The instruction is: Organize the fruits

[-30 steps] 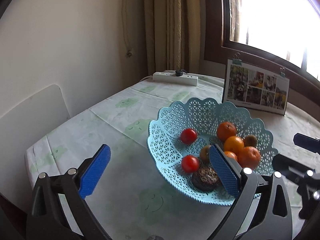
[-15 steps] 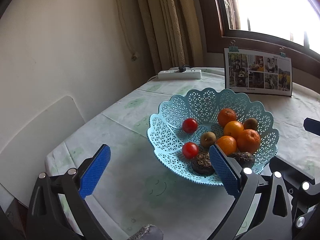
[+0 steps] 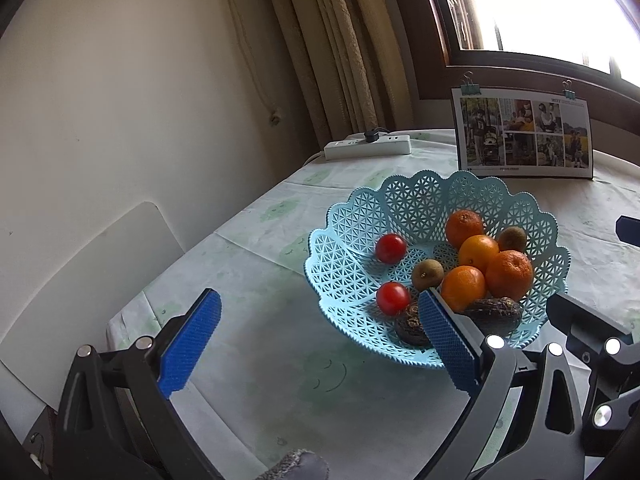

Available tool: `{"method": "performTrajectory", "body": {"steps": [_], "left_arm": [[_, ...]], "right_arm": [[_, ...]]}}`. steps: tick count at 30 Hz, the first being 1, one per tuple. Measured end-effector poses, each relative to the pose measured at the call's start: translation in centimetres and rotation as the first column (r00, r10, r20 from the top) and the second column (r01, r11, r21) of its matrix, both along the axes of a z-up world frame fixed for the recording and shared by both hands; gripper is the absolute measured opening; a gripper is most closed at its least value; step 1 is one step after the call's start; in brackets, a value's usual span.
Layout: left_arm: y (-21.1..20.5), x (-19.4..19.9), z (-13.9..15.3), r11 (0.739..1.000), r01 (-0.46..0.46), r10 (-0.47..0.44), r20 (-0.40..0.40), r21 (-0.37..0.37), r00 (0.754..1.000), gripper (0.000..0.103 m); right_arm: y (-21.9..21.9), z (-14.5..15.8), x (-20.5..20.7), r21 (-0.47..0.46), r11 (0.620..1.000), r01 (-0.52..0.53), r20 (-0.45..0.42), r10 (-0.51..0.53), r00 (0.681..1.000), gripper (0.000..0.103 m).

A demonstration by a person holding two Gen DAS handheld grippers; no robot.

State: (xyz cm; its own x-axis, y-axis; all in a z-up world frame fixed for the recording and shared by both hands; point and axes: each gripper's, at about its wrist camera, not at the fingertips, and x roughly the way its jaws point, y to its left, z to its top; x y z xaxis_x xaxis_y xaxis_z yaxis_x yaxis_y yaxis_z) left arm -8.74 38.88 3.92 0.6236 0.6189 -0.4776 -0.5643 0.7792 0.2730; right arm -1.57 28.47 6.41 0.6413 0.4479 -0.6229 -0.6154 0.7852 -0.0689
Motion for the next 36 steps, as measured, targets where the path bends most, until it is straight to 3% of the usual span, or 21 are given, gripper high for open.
{"method": "performTrajectory", "body": {"steps": [36], "left_arm": [[1.7,-0.4,-0.7,0.999,-0.047,0.047,-0.018,0.011,0.999,0.100]], "right_arm": [[2.0,-0.8,0.3,-0.068,0.998,0.005,0.004,-0.005,1.000,0.098]]}}
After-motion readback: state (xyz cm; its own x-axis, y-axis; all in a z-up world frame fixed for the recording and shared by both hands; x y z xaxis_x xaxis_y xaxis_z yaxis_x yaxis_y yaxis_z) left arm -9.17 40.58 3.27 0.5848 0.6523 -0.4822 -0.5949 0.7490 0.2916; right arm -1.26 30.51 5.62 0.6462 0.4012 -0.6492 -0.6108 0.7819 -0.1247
